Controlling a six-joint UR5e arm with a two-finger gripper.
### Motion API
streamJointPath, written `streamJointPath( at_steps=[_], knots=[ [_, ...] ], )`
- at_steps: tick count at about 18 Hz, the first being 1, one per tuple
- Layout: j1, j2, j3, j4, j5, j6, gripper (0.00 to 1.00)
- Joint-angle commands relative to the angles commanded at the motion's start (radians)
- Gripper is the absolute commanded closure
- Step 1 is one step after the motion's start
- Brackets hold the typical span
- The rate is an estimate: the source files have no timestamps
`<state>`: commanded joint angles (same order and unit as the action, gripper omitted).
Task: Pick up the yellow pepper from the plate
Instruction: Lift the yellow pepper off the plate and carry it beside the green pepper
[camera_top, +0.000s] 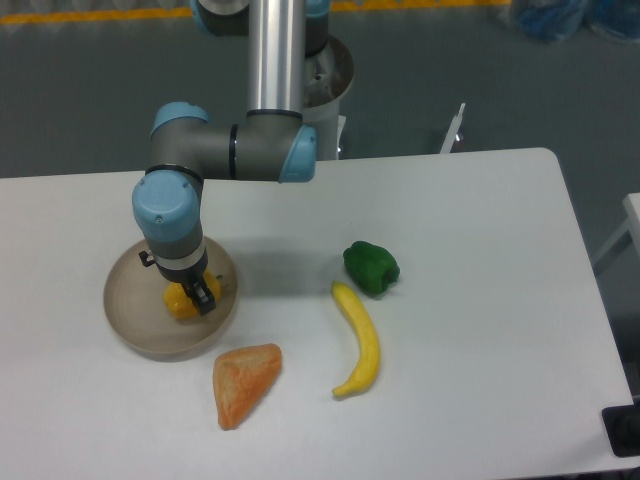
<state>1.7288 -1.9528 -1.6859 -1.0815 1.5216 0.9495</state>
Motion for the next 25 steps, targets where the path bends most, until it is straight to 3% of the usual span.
streamJointPath(
  at_steps=[5,13,20,23,25],
  knots=[
    [0.023,0.066,0.032,-0.003,0.005,0.006,0.80],
    [0.279,0.117,0.084,-0.027,0.000,0.034,0.86],
    [0.523,0.101,0.120,-0.040,0.002,0.195,0.88],
    [0.606,0.052,0.146,-0.041,0.002,0.326,0.87],
    [0.630,0.020,0.176,-0.082,0.012,0.402,0.87]
  ],
)
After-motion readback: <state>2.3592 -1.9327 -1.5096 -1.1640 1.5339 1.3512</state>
